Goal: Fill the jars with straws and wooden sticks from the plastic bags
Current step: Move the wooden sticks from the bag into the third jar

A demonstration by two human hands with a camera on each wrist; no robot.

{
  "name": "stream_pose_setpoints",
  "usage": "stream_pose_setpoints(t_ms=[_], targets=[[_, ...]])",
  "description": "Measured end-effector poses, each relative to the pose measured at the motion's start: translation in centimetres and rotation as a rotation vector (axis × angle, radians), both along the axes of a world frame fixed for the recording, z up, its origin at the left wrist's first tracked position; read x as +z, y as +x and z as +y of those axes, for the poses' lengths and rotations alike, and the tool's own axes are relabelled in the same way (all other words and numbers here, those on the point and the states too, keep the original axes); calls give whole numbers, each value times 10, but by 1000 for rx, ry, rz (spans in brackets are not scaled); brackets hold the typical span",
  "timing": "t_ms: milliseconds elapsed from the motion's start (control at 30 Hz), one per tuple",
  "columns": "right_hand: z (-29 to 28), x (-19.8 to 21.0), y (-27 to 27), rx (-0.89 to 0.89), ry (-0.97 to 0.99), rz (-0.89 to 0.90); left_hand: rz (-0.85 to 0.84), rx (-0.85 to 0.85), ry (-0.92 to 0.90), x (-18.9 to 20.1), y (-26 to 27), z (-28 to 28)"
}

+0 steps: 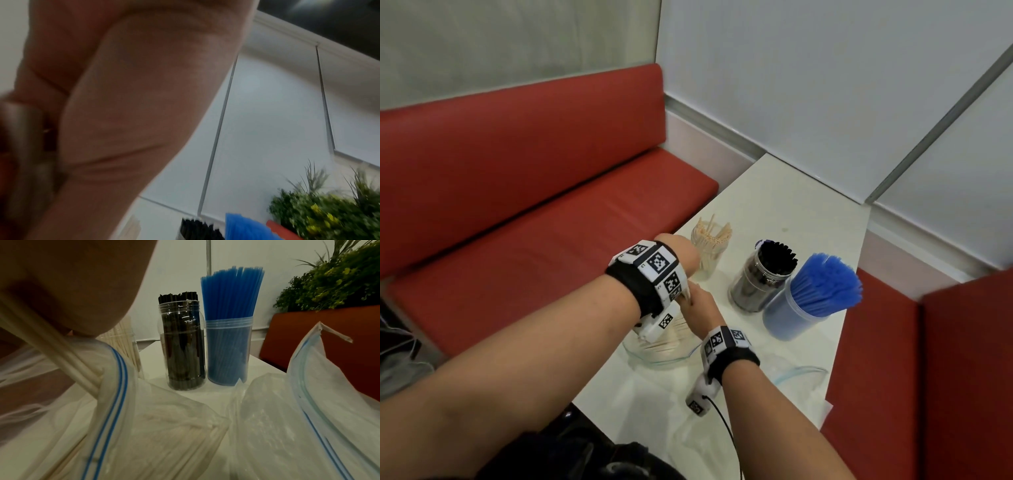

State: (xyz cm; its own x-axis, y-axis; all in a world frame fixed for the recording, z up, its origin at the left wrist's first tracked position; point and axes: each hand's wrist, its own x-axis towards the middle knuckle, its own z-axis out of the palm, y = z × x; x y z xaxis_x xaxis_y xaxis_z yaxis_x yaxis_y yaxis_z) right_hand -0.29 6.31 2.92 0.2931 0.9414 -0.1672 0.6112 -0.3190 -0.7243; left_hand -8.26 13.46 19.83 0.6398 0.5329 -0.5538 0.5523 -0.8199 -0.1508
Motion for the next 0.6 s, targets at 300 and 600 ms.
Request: stream_pose_setpoints(t_ms=[300, 600], targets=[[6, 27, 8, -297, 215, 425, -835, 342, -509, 23, -8, 62], [20, 167, 20, -232, 657, 651, -875, 1004, -1431, -58, -3, 34]])
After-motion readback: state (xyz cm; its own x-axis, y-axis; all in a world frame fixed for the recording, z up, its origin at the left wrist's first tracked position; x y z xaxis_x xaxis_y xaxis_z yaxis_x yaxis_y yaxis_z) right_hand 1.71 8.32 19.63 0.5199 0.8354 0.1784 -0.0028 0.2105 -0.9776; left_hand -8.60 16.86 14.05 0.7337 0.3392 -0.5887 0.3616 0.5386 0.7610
